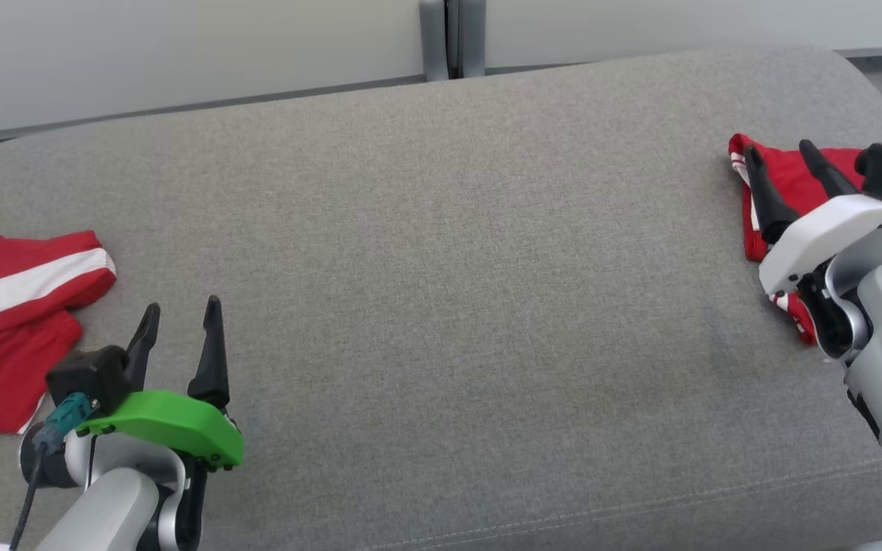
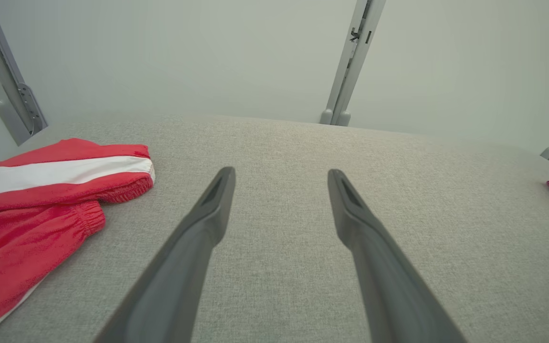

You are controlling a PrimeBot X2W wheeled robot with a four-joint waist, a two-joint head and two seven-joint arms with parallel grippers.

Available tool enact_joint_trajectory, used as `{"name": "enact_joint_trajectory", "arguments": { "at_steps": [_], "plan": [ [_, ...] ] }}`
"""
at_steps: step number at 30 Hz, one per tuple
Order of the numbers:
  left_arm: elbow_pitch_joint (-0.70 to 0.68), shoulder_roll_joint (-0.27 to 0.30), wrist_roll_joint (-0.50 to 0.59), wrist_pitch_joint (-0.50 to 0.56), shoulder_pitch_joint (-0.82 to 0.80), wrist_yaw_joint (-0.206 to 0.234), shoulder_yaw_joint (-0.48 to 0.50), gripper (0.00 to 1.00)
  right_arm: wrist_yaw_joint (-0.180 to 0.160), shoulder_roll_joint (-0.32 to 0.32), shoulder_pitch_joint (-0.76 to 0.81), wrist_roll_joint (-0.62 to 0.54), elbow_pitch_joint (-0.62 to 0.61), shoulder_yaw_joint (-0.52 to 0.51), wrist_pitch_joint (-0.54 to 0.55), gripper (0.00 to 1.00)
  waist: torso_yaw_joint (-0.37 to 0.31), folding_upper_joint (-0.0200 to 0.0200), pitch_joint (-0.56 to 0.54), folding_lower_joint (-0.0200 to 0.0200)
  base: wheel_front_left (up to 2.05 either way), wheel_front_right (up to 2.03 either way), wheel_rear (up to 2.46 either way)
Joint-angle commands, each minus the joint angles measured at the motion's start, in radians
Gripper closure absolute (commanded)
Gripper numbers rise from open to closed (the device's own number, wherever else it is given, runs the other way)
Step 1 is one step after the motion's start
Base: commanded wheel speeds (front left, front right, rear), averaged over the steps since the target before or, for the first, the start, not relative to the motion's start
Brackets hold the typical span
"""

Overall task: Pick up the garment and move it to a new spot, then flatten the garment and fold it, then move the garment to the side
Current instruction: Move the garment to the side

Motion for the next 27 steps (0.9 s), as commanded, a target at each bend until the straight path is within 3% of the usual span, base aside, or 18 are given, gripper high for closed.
{"name": "enact_joint_trajectory", "arguments": {
  "at_steps": [1, 13, 21, 27],
  "plan": [
    [-0.001, 0.012, -0.005, -0.007, 0.027, -0.005, 0.011, 0.0, -0.001, 0.003, 0.039, -0.008, -0.019, -0.005, -0.01, 0.0, 0.037, 0.0, -0.054, 0.0001, 0.0, 0.0, 0.0],
    [-0.071, 0.02, 0.012, -0.018, 0.182, 0.003, 0.07, 0.0, -0.001, 0.097, 0.267, -0.148, -0.207, -0.146, -0.009, 0.0, 0.052, 0.0, -0.109, 0.0001, 0.0, 0.0, 0.0],
    [-0.122, 0.009, 0.058, -0.018, 0.267, -0.002, 0.099, 0.0, -0.001, 0.241, 0.475, -0.344, -0.436, -0.286, 0.087, 0.0, 0.072, 0.0, -0.133, 0.0001, 0.0, 0.0, 0.0],
    [-0.113, 0.003, 0.079, -0.018, 0.29, -0.017, 0.101, 0.0, -0.001, 0.326, 0.601, -0.419, -0.58, -0.33, 0.151, 0.0, 0.073, 0.0, -0.145, 0.0001, 0.0, 0.0, 0.0]
  ]
}}
